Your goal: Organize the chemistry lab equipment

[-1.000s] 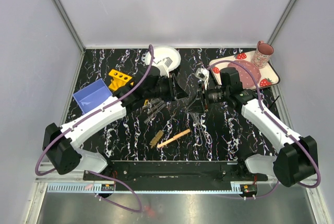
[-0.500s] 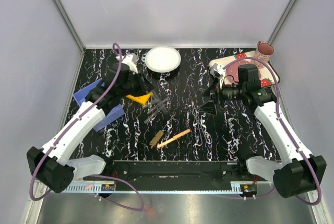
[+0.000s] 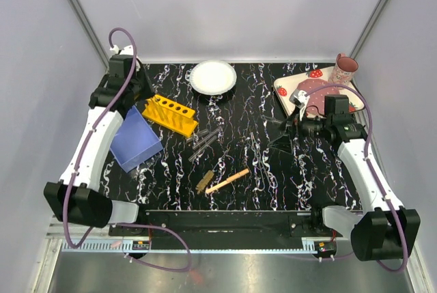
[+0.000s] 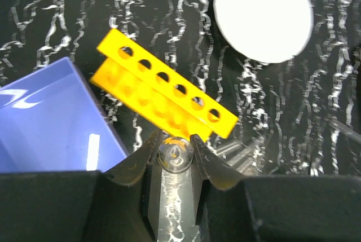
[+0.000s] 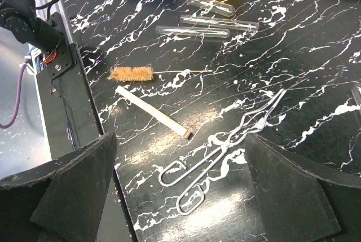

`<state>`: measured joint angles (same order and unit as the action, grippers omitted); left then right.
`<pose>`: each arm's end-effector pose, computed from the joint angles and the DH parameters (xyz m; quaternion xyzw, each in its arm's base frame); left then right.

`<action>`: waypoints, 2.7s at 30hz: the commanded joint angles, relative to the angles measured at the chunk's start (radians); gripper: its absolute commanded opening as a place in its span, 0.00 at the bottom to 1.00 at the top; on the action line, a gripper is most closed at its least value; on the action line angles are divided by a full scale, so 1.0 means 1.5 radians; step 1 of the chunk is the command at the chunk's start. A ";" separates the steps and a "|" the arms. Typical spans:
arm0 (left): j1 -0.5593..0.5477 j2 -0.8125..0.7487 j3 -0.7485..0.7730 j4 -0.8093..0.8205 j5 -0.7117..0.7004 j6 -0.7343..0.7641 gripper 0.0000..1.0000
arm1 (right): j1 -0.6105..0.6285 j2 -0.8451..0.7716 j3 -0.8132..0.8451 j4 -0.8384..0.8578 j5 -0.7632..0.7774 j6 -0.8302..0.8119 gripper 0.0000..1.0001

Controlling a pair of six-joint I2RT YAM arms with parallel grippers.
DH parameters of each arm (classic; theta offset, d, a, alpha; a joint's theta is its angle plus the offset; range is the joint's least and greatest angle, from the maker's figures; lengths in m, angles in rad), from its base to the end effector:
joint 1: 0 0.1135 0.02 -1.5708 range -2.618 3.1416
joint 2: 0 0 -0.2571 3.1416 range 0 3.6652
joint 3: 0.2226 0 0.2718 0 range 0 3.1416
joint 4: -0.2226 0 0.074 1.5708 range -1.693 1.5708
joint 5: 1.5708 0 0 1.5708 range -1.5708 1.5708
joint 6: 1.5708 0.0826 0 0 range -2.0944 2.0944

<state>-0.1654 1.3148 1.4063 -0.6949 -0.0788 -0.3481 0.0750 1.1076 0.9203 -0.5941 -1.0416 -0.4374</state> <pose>0.3385 -0.0499 0.3575 -0.0989 0.8792 -0.0843 0.4583 0.2528 0.0905 0.2716 -0.3880 0.7261 0.3917 0.4109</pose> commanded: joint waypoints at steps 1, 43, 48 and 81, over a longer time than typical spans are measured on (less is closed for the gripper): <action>0.041 0.050 0.063 0.008 -0.042 0.046 0.17 | -0.029 -0.025 -0.010 0.026 -0.049 0.000 1.00; 0.109 0.268 0.208 0.065 -0.011 0.100 0.18 | -0.043 0.002 -0.019 0.021 -0.050 -0.013 1.00; 0.109 0.272 0.193 0.072 -0.003 0.096 0.18 | -0.045 0.001 -0.018 0.020 -0.053 -0.014 1.00; 0.100 0.221 -0.004 0.213 -0.003 0.122 0.19 | -0.046 0.007 -0.015 0.010 -0.061 -0.023 1.00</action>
<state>-0.0097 1.6928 1.4517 -0.4545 -0.0830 -0.1909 0.0120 1.1156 0.8913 -0.5884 -1.1046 -0.4503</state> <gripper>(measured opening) 0.252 0.994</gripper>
